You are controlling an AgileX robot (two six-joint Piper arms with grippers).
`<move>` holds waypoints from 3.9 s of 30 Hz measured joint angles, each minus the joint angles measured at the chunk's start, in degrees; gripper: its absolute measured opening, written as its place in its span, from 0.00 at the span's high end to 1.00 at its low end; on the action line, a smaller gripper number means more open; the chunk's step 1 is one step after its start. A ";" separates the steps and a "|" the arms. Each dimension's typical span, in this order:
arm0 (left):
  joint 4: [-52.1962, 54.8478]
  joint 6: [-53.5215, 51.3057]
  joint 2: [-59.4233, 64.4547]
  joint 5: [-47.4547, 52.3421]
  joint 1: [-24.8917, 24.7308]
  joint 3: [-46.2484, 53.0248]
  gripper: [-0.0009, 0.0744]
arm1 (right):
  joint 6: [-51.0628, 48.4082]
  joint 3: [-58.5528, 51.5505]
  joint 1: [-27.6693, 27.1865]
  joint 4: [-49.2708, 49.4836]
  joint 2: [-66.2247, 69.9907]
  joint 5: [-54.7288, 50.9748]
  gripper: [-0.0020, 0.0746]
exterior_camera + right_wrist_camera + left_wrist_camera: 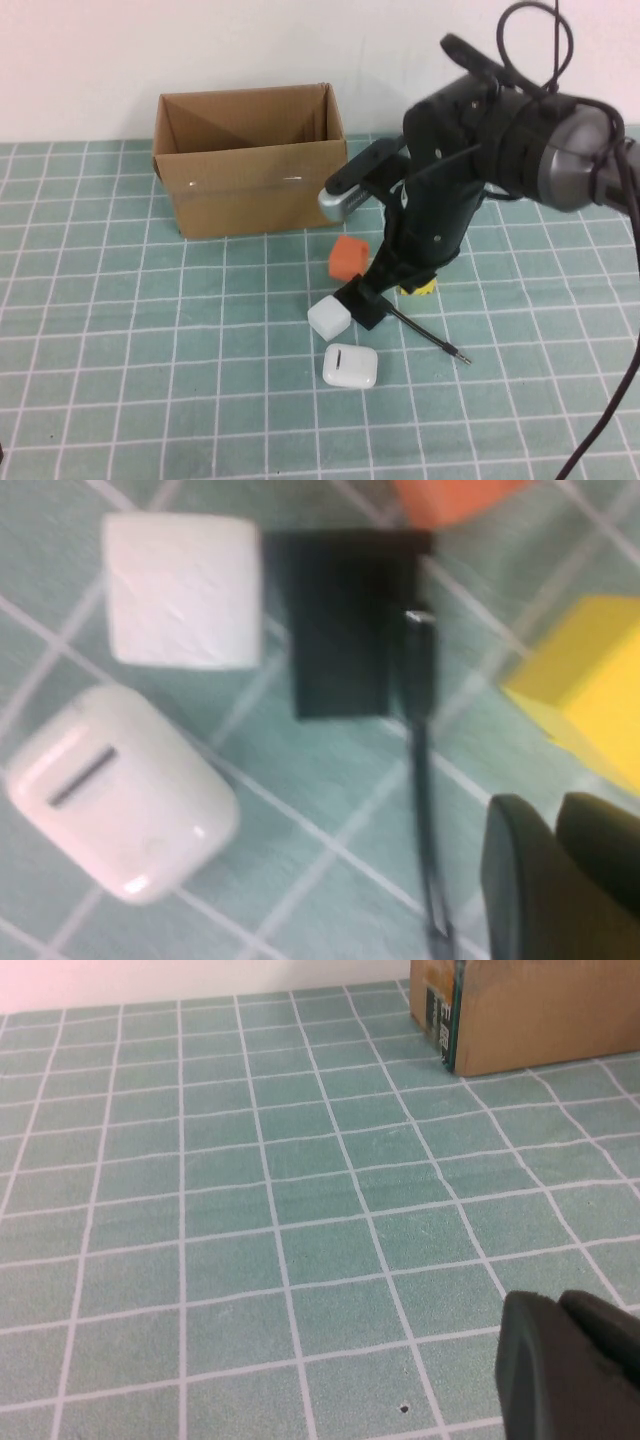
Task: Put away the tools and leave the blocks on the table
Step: Pick up the long Screwdriver from the table, then place the long Screwdriver into the round holder
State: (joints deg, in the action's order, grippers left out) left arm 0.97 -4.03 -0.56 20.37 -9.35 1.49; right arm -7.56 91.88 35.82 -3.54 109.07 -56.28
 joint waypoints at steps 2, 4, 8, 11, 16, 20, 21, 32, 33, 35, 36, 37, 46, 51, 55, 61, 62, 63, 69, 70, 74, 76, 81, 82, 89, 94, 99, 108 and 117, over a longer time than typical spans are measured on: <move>0.00 0.00 0.00 0.00 0.00 0.00 0.99 | -2.57 -0.73 0.00 3.54 0.24 0.97 0.94; 0.00 0.00 0.00 0.00 0.00 0.00 0.99 | -5.23 -1.05 0.00 7.03 0.93 1.11 0.94; 0.00 0.00 0.00 0.00 0.00 0.00 0.99 | -6.34 -1.05 0.00 6.99 1.95 4.32 0.94; 0.00 0.00 0.00 0.00 0.00 0.00 0.99 | -6.34 -1.05 -0.33 6.24 2.41 6.66 0.93; 0.00 0.00 0.00 0.00 0.00 0.00 0.99 | -6.34 -0.95 -0.33 4.67 2.93 7.07 0.92; 0.00 0.00 0.00 0.00 0.00 0.00 0.99 | -6.23 -0.95 -0.80 4.39 4.21 6.51 0.92; 0.00 0.00 0.00 0.00 0.00 0.00 0.99 | -6.10 -0.95 -0.80 4.53 4.49 6.29 0.92; 0.13 0.00 0.00 0.00 0.00 0.00 0.99 | -5.05 -0.95 -0.80 3.54 4.89 6.96 0.75; 0.13 0.00 0.00 0.00 0.00 0.00 0.99 | -4.38 -0.95 -0.80 3.00 4.89 7.01 0.75; 0.13 0.00 0.00 0.00 0.00 0.00 0.99 | -3.08 -0.95 -0.80 1.62 4.89 7.24 0.75; 0.13 0.00 0.00 0.00 0.00 0.00 0.99 | -2.71 -0.95 -0.84 1.06 4.89 7.28 0.75; 0.13 0.00 0.00 0.00 0.00 0.00 0.99 | -2.62 -0.95 -0.84 0.60 5.02 7.37 0.75; 0.13 0.00 0.00 0.00 0.00 0.00 0.99 | -2.55 -0.95 -0.84 0.86 6.48 8.66 0.75; 0.13 0.00 0.00 0.00 0.00 0.00 0.99 | -2.15 -0.95 -0.96 -1.04 6.57 8.86 0.75; 0.13 0.00 0.00 0.00 0.00 0.00 0.99 | -1.87 -0.95 -1.64 -1.25 6.57 8.86 0.75; 0.13 0.00 0.00 0.00 0.00 0.00 0.99 | -1.87 -0.95 -1.94 0.76 6.57 9.19 0.75; 0.13 0.00 0.00 0.00 0.00 0.00 0.99 | -1.87 -0.95 -1.94 1.52 6.57 9.51 0.75; 0.13 0.00 0.00 0.00 0.00 0.00 0.99 | -1.87 -0.95 -1.94 1.93 6.72 9.79 0.75; 0.13 0.00 0.00 0.00 0.00 0.00 0.99 | -1.20 -0.95 -2.02 1.92 7.90 10.09 0.75; 0.13 0.00 0.00 0.00 0.00 0.00 0.99 | -0.98 -0.95 -2.02 1.92 8.25 9.98 0.75; 0.13 0.00 0.00 0.00 0.00 0.00 0.99 | 0.62 -0.95 -2.02 1.81 8.79 9.78 0.75; 0.13 0.00 0.00 0.00 0.00 0.00 0.99 | 1.00 -0.95 -2.02 1.92 8.79 9.63 0.76; 0.13 0.00 0.00 0.00 0.00 0.00 0.99 | 1.36 -1.07 -2.02 2.64 5.35 9.16 0.98; 0.13 0.00 0.00 0.00 0.00 0.00 0.99 | 1.81 -1.22 -2.02 2.78 3.87 9.16 0.98; 0.22 0.00 0.00 0.00 0.00 0.00 0.99 | 4.35 -9.49 -2.02 -0.87 -11.33 18.08 0.98; 0.22 0.00 0.00 0.00 0.00 0.00 0.99 | 6.84 -21.67 -5.46 -2.28 -22.01 37.91 0.98; 0.22 0.00 0.00 0.00 0.00 0.00 0.99 | 7.56 -30.95 -9.79 0.49 -25.36 67.27 0.98; 0.22 0.00 0.00 0.00 0.00 0.00 0.99 | 7.15 -34.12 -11.73 3.54 -18.22 102.86 0.98; 0.22 0.00 0.00 0.00 0.00 0.00 0.99 | 7.15 -26.55 -14.16 7.91 -6.80 105.08 0.98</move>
State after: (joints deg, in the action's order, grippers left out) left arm 1.19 -4.03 -0.56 20.37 -9.35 1.49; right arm -0.42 65.33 21.66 4.37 102.27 48.80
